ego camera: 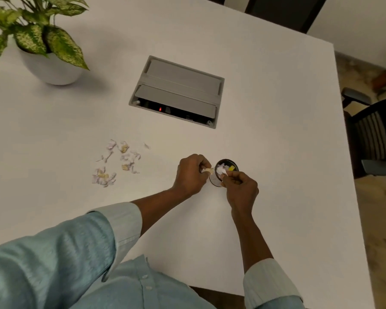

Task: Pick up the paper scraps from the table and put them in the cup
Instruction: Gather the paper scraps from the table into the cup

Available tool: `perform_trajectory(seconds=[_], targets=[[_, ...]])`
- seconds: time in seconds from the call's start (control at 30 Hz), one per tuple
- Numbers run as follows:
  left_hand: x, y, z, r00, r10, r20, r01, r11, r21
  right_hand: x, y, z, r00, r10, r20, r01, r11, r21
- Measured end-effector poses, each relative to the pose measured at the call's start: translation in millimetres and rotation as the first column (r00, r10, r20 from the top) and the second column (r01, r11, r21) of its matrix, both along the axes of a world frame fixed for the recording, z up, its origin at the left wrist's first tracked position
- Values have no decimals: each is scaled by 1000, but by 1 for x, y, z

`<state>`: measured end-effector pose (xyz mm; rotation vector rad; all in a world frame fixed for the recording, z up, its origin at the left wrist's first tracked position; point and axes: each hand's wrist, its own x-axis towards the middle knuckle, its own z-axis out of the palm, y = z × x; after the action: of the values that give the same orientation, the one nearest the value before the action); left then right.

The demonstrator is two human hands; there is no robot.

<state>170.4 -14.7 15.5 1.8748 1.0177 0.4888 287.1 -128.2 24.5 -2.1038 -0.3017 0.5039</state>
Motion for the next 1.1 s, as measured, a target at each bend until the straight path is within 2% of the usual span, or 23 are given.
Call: perform_trajectory(seconds=[0.23,0.37,0.5,0.7,0.87,0.97,1.1], targets=[[56,-2,-5,975,-176,-133,182,983,37,36,11,-4,967,151,203,-111,974,-197],[77,2,-11,916,-284,-283,319,944,86,49,15,-11,939,247,240,-161,932,-326],[83,3,-17,881,-358,-310,413,901,133,53,13,-17,924,272,268,-179,929,-325],[67,1,-12,934,-246,-260,307,924,229,48,3,-23,916,240,322,-156,952,-265],[17,2,-33,907,-197,-373,300,923,242,33,-5,-30,896,267,355,-177,948,-266],[-14,1,-52,825,-249,-508,401,891,215,24,-7,-32,846,329,419,-215,931,-296],[-44,-2,-79,611,-377,-696,564,824,49,21,-7,-36,763,431,481,-280,892,-355]])
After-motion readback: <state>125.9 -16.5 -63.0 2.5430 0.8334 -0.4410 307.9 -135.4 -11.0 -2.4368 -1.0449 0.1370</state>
